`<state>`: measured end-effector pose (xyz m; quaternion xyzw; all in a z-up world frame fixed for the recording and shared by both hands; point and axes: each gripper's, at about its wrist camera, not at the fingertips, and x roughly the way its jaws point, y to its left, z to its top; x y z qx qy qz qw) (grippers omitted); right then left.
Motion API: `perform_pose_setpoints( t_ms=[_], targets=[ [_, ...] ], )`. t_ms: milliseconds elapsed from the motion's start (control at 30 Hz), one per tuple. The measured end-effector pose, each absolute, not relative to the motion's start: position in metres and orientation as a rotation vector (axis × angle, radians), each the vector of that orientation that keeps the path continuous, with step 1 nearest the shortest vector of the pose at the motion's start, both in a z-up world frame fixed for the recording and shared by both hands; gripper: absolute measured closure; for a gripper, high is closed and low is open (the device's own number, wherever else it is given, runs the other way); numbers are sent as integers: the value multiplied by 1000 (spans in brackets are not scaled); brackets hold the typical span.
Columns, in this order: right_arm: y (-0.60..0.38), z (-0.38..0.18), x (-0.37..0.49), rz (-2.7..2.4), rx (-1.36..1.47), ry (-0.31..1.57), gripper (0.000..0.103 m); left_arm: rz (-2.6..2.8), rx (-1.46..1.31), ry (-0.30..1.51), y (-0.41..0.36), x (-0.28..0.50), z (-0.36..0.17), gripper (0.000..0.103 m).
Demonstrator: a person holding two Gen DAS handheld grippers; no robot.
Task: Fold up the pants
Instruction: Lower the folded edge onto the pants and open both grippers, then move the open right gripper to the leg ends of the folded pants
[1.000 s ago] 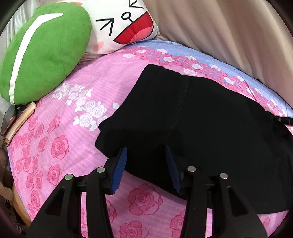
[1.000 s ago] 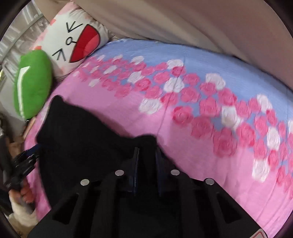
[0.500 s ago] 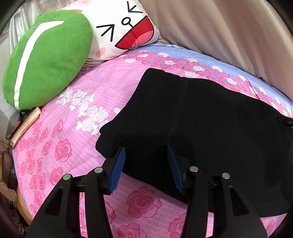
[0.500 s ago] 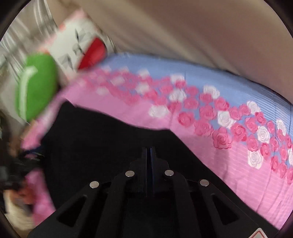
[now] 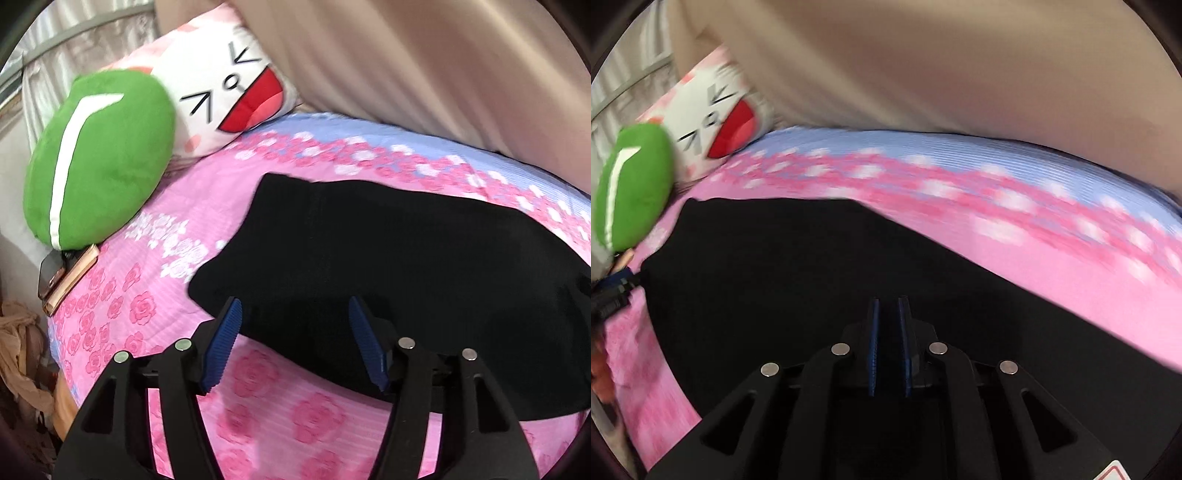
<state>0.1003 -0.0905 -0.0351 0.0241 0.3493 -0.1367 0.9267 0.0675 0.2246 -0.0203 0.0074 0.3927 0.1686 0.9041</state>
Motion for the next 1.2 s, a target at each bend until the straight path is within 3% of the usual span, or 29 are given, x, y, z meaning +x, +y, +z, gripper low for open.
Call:
perform_pose_setpoints(
  t_ms=[200,267,400,467,533,633,800,1000,1200],
  targets=[
    [-204,-42,-38,-553,209,705,91,268,32,813,176,65,-20,35],
    [-233,-36,-87,-730,228,683,82,227,42,816,154,63,-20,35],
    [-277,-31,-178,-860,355,594,73,187,75,818,116,60,-23,32],
    [-297,-45,-205,-943,374,630,78,166,78,828,102,59,-25,30],
    [-308,-41,-233,-897,485,545,77,153,85,833,90,58,-27,30],
    [-303,-27,-244,-1017,401,525,70,154,90,823,83,54,-26,28],
    [-321,-45,-221,-1030,373,639,70,167,85,828,89,53,-28,26],
    [-307,-18,-247,-1044,442,497,70,218,64,824,123,49,-28,24],
    [-284,-10,-231,-1062,372,525,69,234,13,835,145,53,-34,24]
  ],
)
